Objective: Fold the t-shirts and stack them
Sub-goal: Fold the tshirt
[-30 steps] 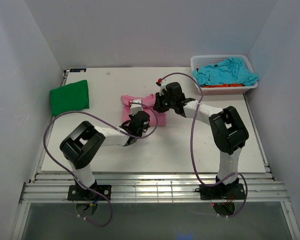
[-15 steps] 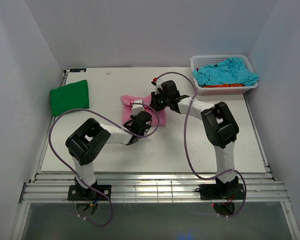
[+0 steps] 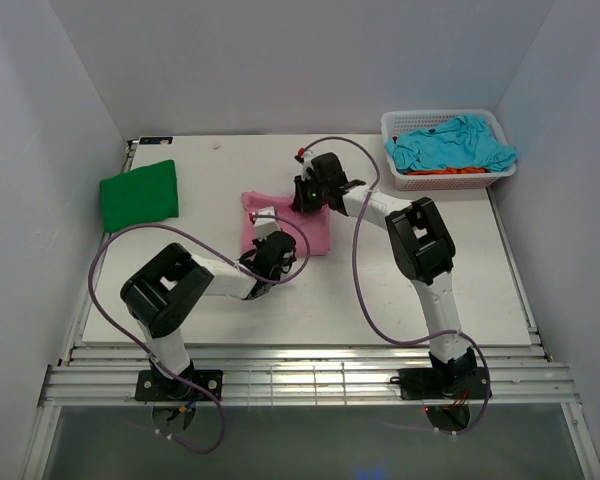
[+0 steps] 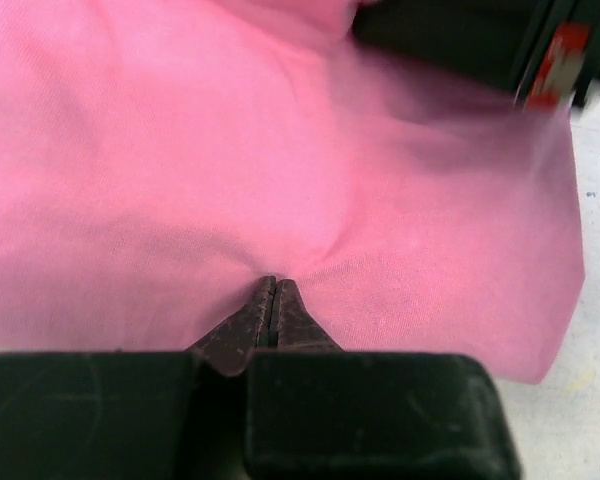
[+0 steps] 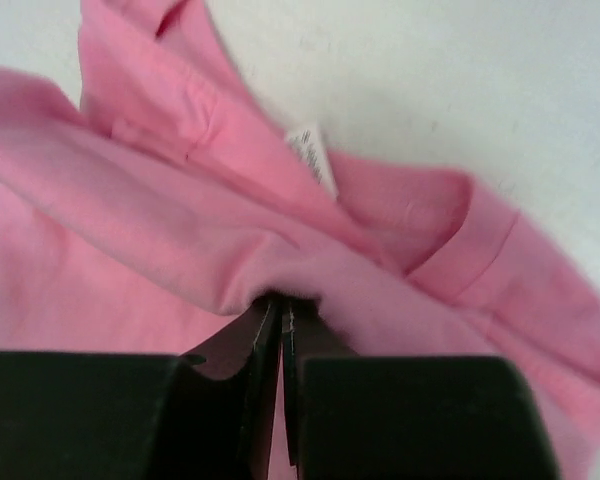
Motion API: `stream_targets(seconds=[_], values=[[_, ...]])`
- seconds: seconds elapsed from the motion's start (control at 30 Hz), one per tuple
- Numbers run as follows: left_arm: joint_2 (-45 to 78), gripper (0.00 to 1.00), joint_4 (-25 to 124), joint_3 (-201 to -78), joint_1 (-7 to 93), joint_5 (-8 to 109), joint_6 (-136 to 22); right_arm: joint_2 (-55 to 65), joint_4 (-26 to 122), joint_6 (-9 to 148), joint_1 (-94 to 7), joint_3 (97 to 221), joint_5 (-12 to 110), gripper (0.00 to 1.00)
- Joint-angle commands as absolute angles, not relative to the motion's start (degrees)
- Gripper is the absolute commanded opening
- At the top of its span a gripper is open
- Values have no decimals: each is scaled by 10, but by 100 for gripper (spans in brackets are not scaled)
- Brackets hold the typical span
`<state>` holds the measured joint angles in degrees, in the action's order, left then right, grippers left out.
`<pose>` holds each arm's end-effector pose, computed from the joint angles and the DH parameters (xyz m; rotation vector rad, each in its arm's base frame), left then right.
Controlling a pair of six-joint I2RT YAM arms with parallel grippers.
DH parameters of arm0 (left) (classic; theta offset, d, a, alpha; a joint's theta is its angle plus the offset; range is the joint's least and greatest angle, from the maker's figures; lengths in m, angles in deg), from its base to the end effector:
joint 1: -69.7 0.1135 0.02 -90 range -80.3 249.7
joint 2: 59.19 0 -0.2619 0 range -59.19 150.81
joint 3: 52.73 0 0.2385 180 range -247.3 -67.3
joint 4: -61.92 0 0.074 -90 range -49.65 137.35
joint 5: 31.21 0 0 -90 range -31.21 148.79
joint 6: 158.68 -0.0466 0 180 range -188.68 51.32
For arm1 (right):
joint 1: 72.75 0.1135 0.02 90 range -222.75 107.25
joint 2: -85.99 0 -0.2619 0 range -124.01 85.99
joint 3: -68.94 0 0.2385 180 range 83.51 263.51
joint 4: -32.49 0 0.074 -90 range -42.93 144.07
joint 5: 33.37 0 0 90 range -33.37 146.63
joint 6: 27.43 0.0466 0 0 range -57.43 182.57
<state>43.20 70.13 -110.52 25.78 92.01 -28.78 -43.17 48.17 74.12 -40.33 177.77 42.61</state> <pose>0.2604 -0.2153 0.1348 -0.2398 2.0854 -0.2397 0.4206 0.2805 0.1636 -0.5489 2.1984 0.6891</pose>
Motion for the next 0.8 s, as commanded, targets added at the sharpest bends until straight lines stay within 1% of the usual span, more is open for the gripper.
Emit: stream_targets(seconds=[0.0,0.07,0.2,0.33,0.4,0.43,0.5,0.53,0.57,0.63,0.67,0.77], values=[[400,0,672,-1066,250,923,-267,-454,503,729,-403,1859,465,8],[395,0,672,-1049,245,921,-259,-480,516,724,-405,1912,480,8],[395,0,671,-1029,238,918,-239,-511,539,719,-411,1976,504,8],[390,0,671,-1022,229,911,-225,-503,532,703,-413,1969,522,8],[386,0,671,-1025,222,913,-227,-468,509,698,-412,1936,526,8],[381,0,671,-1033,222,914,-231,-450,494,696,-412,1887,526,8],[374,0,671,-1047,222,916,-253,-386,437,697,-412,1829,525,8],[365,0,671,-1065,222,918,-263,-361,418,698,-412,1773,522,8],[360,0,671,-1075,222,921,-285,-317,403,699,-412,1747,517,8],[348,0,673,-1110,221,938,-311,-273,360,702,-410,1678,506,8],[345,0,673,-1125,222,944,-342,-239,351,703,-409,1661,500,8],[349,0,676,-1181,225,961,-384,-200,342,705,-408,1626,478,8]])
